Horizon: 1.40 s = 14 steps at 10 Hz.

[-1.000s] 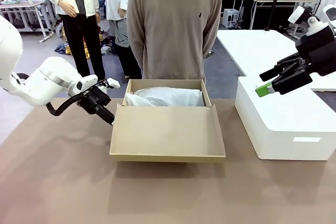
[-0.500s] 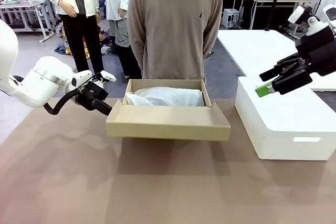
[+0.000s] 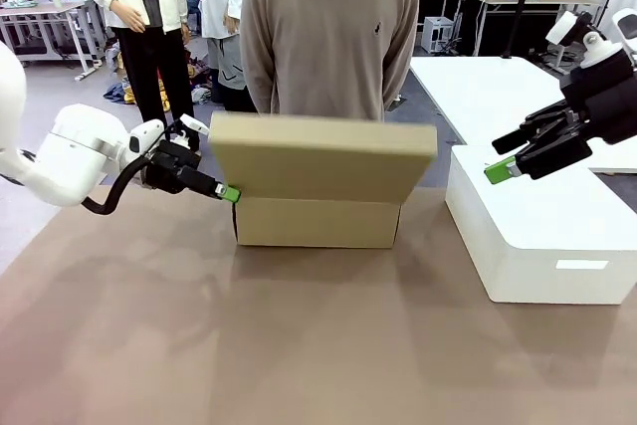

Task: Pack the shoes into the box.
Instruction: Close the Shoes Box, then press down on the lid of the Shoes Box.

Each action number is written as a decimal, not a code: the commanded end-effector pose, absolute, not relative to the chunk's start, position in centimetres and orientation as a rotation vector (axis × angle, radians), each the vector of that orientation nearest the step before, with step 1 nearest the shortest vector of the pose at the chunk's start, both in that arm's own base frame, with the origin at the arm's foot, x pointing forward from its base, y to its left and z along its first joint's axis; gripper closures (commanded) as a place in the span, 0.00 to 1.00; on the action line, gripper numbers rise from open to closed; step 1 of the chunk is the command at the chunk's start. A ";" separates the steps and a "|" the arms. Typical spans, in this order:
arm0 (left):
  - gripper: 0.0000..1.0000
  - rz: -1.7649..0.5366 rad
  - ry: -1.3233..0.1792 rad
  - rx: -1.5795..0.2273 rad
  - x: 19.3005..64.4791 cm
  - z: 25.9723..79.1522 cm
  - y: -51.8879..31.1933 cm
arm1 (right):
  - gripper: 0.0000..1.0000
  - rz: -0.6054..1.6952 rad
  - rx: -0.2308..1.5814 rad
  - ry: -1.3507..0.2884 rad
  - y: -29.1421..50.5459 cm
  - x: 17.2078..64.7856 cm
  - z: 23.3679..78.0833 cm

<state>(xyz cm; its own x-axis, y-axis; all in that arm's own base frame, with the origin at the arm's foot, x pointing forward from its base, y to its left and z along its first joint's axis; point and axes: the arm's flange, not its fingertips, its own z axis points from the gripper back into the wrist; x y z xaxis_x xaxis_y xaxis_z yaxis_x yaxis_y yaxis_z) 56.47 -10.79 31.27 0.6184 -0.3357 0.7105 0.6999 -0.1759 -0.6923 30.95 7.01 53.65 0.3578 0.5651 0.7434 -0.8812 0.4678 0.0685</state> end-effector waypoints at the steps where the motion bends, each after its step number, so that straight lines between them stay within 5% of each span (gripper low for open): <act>1: 1.00 -0.878 -0.429 -1.428 56.0 32.9 -11.2 | 0.00 1.005 0.540 -0.740 7.1 31.3 53.7; 6: 1.00 -0.701 -0.606 -1.057 57.2 36.3 -10.6 | 0.00 1.005 0.540 -0.740 7.1 31.3 53.7; 14: 1.00 -0.740 -0.624 -1.059 58.3 36.7 -9.8 | 0.00 1.005 0.540 -0.740 7.1 31.3 53.7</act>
